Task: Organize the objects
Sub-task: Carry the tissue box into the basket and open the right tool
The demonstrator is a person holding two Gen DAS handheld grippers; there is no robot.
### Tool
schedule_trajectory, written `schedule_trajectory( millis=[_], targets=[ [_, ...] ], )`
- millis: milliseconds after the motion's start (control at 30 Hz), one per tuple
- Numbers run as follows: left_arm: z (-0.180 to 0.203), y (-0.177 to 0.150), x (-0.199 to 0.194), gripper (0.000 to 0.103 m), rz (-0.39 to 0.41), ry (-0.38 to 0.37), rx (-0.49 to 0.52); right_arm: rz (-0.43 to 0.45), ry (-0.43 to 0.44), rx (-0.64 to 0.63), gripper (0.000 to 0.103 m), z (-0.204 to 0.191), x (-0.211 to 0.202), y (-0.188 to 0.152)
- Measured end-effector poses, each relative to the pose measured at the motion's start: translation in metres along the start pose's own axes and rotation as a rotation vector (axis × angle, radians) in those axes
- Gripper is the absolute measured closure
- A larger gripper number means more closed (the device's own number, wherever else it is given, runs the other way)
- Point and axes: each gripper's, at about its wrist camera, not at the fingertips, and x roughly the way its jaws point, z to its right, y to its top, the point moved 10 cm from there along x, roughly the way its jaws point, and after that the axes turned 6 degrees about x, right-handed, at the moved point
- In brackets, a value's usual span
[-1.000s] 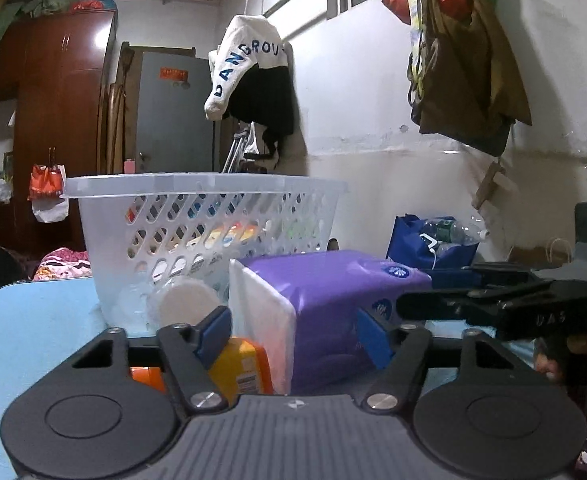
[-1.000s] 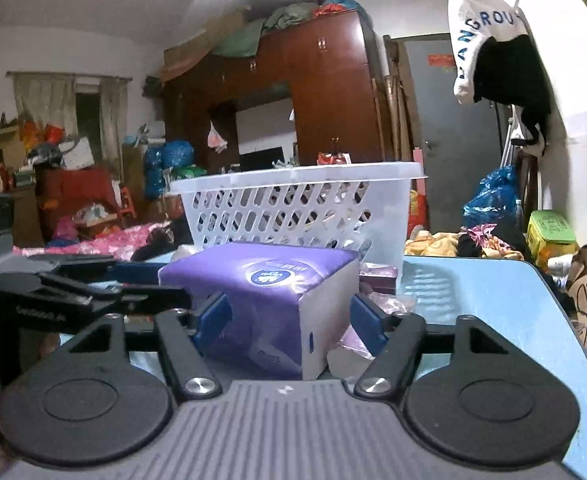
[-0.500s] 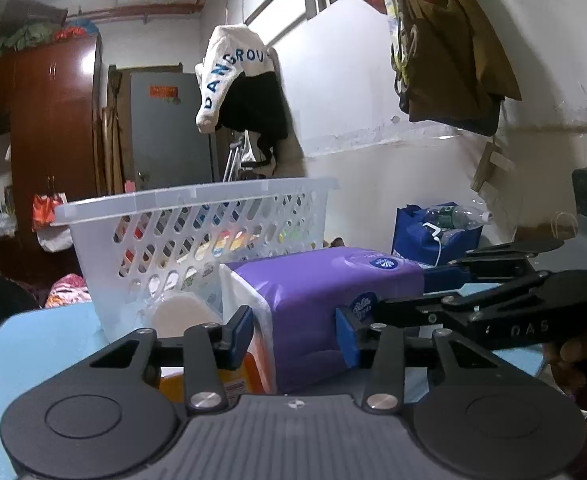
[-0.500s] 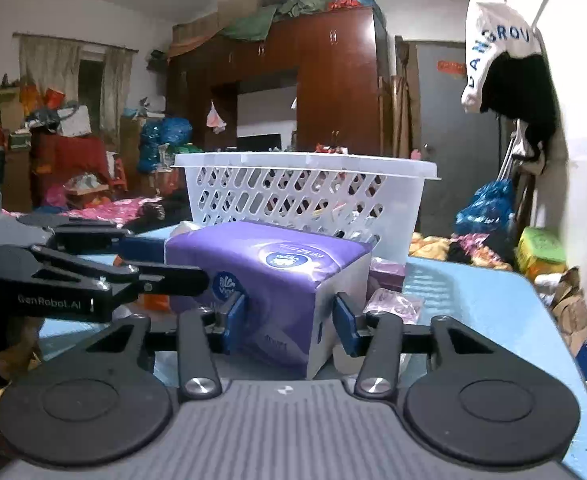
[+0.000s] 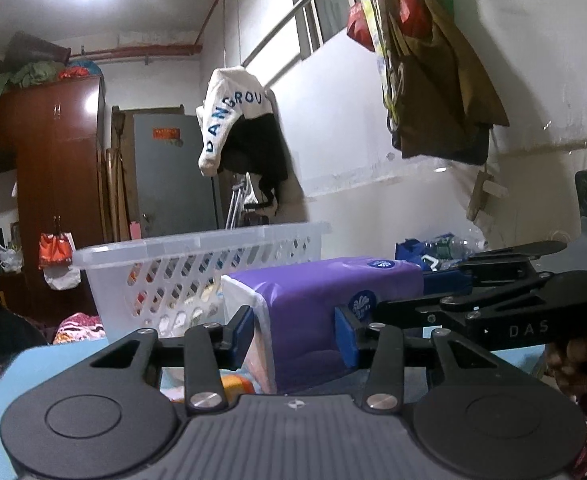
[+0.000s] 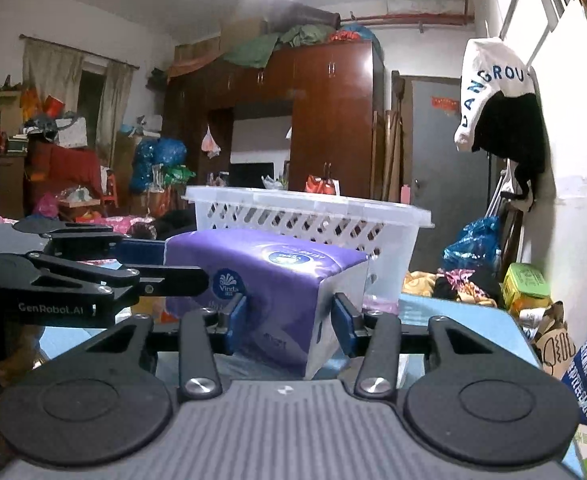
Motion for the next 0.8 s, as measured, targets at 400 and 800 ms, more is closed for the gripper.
schedule_trajectory(
  millis=[400,800],
  targets=[
    [-0.029,0.073,-0.005,0.055,0.076,0.068,0.042,0.072,0.004,-0.096,0.054,-0.008,0.01,0.08],
    [-0.118,0.114,0.09,0.055,-0.042,0.117,-0.01,-0.06,0.023,-0.051,0.055,0.026,0.127,0.12]
  ],
)
